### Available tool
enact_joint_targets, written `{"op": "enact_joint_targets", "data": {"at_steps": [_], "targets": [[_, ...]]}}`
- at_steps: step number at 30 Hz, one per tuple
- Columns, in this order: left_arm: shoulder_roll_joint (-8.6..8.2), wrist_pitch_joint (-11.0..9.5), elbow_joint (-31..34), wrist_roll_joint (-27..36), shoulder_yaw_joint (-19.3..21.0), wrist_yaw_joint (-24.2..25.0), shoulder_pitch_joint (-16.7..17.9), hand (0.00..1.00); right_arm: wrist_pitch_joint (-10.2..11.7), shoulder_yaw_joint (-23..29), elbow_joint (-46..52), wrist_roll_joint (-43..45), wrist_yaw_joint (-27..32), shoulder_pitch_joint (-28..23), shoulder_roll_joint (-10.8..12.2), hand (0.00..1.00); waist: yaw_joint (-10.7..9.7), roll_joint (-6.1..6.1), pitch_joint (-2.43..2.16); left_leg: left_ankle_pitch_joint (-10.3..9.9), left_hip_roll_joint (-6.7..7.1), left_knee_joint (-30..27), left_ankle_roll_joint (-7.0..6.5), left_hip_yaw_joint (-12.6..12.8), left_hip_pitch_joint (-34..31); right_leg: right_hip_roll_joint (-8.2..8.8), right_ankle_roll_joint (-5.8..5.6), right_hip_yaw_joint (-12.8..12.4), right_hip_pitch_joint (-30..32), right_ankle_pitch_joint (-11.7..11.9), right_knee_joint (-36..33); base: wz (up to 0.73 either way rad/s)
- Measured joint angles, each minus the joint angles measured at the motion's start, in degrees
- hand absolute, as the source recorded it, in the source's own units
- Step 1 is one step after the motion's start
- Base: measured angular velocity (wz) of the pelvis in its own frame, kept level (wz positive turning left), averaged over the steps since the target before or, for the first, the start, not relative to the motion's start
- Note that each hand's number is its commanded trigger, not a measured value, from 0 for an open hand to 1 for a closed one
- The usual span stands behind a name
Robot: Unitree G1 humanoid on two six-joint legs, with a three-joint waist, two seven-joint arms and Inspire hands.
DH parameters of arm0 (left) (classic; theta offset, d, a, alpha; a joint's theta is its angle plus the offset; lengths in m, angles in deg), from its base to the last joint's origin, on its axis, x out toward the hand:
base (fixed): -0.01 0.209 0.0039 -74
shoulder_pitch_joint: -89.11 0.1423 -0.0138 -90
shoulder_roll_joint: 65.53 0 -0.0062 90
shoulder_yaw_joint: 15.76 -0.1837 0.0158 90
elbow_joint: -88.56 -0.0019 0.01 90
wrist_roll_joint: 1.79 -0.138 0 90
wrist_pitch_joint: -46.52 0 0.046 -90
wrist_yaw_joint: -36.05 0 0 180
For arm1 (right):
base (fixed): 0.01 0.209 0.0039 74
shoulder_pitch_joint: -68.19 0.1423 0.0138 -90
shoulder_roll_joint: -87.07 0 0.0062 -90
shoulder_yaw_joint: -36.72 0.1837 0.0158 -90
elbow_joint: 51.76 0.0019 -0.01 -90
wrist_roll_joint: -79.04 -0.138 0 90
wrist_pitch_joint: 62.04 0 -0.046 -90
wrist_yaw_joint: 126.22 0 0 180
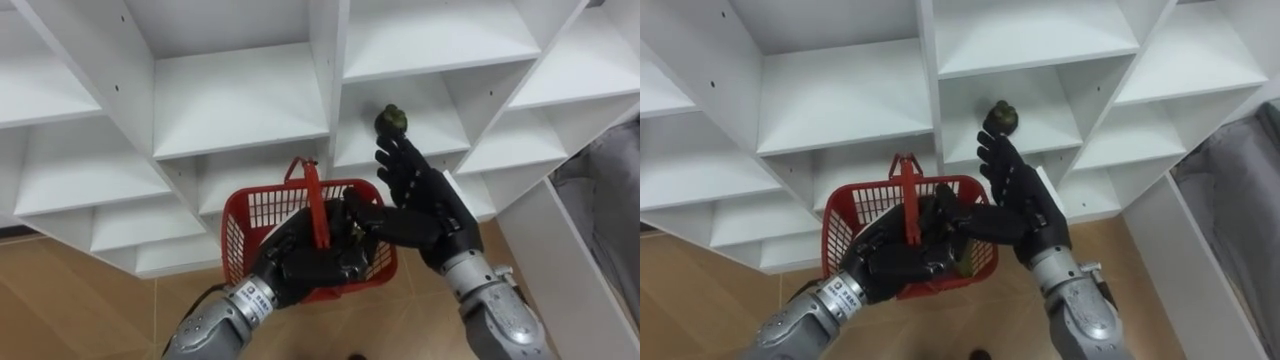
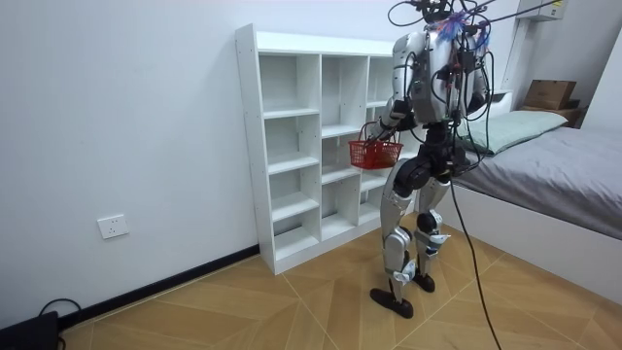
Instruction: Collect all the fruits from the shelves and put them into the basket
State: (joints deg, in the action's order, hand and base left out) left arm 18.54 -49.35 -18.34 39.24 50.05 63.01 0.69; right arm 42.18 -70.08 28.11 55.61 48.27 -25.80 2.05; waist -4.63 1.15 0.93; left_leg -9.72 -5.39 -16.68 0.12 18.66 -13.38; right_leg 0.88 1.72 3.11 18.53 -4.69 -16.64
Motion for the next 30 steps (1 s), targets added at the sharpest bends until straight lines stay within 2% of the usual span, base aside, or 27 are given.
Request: {"op": "enact_joint_targets", "data": {"at_steps": [11, 21, 30], "targets": [[0.2, 0.01, -0.14, -0.09, -0.02, 0.01, 0.0, 1.0, 0.13, 0.62, -0.04, 3.83, 5.36, 1.38, -0.22, 0.0, 0.03, 0.48, 0.3, 0.0, 0.05, 0.21, 0.0, 0.0, 0.65, -0.09, -0.01, 0.01, -0.47, -0.01, 0.1, 0.0], [2.28, 0.0, -1.83, -0.26, -0.65, 0.06, 0.02, 1.0, 0.12, 0.55, -0.12, 8.48, 10.56, 2.03, -1.41, 0.0, 0.26, 0.55, 0.35, 0.0, 0.07, 0.41, 0.02, -0.19, -0.25, 0.12, -0.01, 0.15, 0.3, 0.0, 0.29, 0.0], [2.18, -0.01, -3.96, -1.13, -0.4, 0.06, 0.03, 1.0, 0.13, 0.59, -2.79, 10.86, 13.12, 5.4, -1.66, 0.0, 0.26, 0.81, 0.5, 0.0, 0.0, -0.04, 0.02, -0.18, -1.54, 0.22, 0.02, 0.3, 1.6, -0.03, -0.01, 0.0]]}}
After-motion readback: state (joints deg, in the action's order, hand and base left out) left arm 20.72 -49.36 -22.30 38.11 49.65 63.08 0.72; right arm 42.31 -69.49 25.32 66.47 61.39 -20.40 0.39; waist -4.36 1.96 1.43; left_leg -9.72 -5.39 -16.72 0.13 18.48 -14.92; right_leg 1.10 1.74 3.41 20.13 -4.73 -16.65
